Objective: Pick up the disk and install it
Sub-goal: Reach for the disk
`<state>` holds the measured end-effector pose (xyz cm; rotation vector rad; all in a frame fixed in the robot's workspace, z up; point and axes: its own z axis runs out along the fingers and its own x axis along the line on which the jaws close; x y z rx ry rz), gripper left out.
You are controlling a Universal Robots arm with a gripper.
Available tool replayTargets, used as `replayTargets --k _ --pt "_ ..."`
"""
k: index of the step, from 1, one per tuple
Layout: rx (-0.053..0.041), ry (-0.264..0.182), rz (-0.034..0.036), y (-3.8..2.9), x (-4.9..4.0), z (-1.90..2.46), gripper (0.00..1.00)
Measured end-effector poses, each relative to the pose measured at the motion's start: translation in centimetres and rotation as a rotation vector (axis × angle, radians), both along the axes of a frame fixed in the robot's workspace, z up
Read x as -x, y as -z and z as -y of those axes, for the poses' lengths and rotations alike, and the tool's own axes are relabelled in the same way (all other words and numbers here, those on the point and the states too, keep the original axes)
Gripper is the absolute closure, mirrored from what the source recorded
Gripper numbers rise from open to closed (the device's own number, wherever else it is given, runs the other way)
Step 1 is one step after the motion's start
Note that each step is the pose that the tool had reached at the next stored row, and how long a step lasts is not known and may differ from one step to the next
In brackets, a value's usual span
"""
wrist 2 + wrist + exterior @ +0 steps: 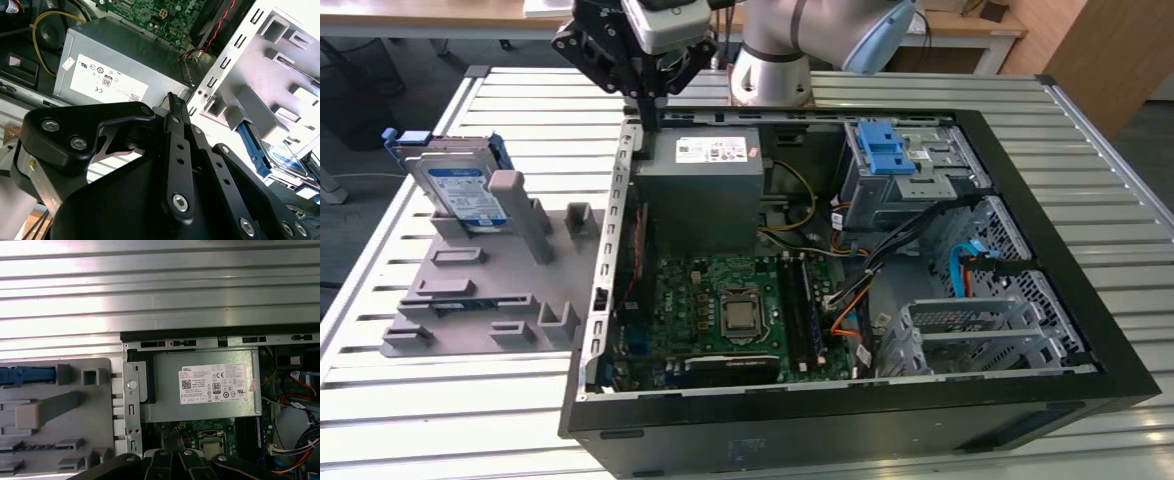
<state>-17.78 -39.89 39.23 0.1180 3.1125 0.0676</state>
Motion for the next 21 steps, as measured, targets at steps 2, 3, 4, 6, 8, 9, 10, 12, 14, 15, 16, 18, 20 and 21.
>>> replayTargets --k 2,3,4,6,8,9,10,12,14,15,16,18,20,21 --pt "0.0001 0.0 0.0 0.0 0.05 0.0 0.89" --pt "0.0 0.0 0.0 0.0 0.07 0.0 0.89" --pt "0.0 0.0 0.0 0.0 0.09 0.0 0.89" --pt "0.0001 0.0 0.0 0.0 0.13 0.0 0.89" --pt "0.0 0.0 0.0 0.01 0.18 0.0 0.89" --pt "0.0 0.0 0.0 0.01 0.21 0.0 0.89" --pt "0.0 0.0 0.0 0.01 0.23 0.0 0.89" --pt "0.0 0.0 0.0 0.02 0.28 0.0 0.89" --pt "0.0 0.0 0.0 0.02 0.34 0.0 0.89" --pt "0.0 0.0 0.0 0.02 0.36 0.0 0.89" --pt "0.0 0.0 0.0 0.02 0.39 0.0 0.89" --pt "0.0 0.0 0.0 0.03 0.44 0.0 0.89" --pt "0.0 0.0 0.0 0.03 0.48 0.0 0.89" --pt "0.0 0.0 0.0 0.04 0.51 0.0 0.89"
